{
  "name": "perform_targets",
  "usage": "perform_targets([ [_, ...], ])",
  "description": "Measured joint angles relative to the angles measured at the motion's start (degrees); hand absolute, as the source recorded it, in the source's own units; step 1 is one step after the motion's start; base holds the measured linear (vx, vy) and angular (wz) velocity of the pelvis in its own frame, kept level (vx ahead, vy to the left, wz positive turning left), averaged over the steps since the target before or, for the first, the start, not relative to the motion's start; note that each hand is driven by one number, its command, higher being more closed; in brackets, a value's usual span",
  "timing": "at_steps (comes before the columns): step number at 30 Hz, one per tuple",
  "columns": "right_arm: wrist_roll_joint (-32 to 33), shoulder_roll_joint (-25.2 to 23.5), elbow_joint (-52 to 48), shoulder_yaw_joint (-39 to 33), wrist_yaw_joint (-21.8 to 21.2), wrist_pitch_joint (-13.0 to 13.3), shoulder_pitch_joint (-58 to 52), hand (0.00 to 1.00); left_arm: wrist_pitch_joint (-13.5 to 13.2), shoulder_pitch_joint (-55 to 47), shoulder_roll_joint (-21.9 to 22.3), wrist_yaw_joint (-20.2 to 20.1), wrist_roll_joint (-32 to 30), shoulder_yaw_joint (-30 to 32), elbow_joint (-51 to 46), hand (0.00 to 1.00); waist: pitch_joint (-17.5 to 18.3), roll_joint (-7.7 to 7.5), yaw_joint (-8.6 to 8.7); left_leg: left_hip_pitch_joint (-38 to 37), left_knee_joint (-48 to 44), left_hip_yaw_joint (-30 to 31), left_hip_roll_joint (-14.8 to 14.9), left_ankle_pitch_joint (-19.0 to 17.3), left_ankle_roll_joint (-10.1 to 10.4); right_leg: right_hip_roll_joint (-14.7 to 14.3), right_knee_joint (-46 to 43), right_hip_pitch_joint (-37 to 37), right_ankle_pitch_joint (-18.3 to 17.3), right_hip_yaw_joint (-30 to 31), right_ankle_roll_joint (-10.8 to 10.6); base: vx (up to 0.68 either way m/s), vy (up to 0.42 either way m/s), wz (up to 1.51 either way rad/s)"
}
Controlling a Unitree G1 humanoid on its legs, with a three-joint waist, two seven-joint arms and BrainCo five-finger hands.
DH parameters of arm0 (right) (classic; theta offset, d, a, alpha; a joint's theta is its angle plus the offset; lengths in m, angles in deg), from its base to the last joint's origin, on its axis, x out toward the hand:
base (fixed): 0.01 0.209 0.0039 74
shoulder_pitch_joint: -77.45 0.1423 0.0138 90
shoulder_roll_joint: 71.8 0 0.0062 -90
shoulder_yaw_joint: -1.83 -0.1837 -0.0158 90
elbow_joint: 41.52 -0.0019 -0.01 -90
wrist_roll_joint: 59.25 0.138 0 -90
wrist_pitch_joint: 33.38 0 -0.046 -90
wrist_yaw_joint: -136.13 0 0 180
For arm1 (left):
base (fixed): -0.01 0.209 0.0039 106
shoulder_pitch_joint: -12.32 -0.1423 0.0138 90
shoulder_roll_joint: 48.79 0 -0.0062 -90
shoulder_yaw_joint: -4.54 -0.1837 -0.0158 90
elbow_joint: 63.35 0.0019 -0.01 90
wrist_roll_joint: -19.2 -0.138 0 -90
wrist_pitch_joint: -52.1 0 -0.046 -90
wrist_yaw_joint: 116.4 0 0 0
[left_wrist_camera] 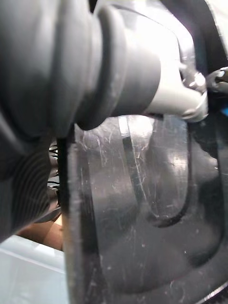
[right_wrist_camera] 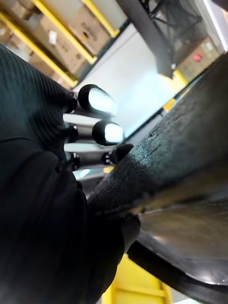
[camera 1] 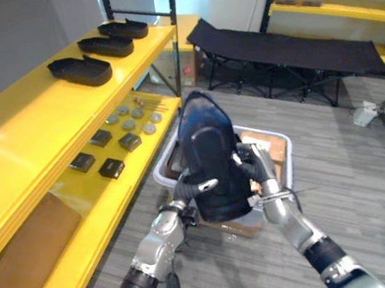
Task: Walk over and take plastic housings, then place them on the shelf
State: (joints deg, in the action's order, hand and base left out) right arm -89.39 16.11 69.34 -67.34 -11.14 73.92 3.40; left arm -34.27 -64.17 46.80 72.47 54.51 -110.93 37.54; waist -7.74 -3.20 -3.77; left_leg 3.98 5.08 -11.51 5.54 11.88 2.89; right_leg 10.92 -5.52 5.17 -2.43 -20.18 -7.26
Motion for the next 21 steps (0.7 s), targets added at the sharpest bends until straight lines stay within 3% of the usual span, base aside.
perform_targets([
  [6, 1.37, -0.03, -2.38, 1.01, 0.96, -0.01, 0.0, 1.0, -4.1, 0.0, 0.02, 1.08, 3.14, -0.31, 0.05, 1.0, 0.0, 0.01, -0.08, -0.02, 0.0, 0.02, 0.0, -0.32, 0.0, 0.05, -0.13, -0.04, -0.07, 0.0, -0.08, 0.0, 0.0, 0.0],
  [7, 1.55, -0.03, -2.56, 1.12, 0.96, -0.01, 0.01, 0.0, -4.52, 0.0, 0.02, 1.16, 3.58, -0.34, 0.05, 1.0, 0.0, 0.01, -0.08, -0.02, 0.0, 0.03, 0.0, -0.33, 0.0, 0.06, -0.12, -0.06, -0.08, 0.0, -0.09, 0.0, 0.0, 0.0],
  [15, 7.41, 0.05, -5.09, 2.27, 0.81, 0.05, 0.03, 0.0, -6.11, 0.0, 0.01, 2.52, 4.76, -0.21, -1.7, 1.0, 0.03, 0.12, -0.03, -0.06, -0.23, 0.06, -0.17, -0.33, 0.0, 0.3, -0.14, -0.09, -0.16, -0.04, -0.2, 0.0, 0.0, 0.0],
  [18, 11.53, 0.05, -5.1, 2.85, 0.59, 0.33, 0.01, 0.0, -6.1, -0.02, 0.06, 4.93, 3.27, -0.5, -2.7, 1.0, -0.02, 0.33, -0.04, -0.05, -0.23, 0.09, -0.21, -0.32, 0.01, 0.32, -0.16, -0.06, -0.16, -0.1, -0.2, 0.0, 0.0, 0.0],
  [21, 18.12, 0.0, -5.18, 2.97, -0.97, 1.44, -0.52, 0.0, -6.09, -0.16, 1.13, 8.66, -7.34, 0.36, -4.92, 1.0, -0.02, 0.56, -0.06, -0.08, -0.21, 0.12, -0.23, -0.32, 0.01, 0.32, -0.04, 0.03, -0.16, -0.14, -0.21, 0.0, 0.0, 0.0],
])
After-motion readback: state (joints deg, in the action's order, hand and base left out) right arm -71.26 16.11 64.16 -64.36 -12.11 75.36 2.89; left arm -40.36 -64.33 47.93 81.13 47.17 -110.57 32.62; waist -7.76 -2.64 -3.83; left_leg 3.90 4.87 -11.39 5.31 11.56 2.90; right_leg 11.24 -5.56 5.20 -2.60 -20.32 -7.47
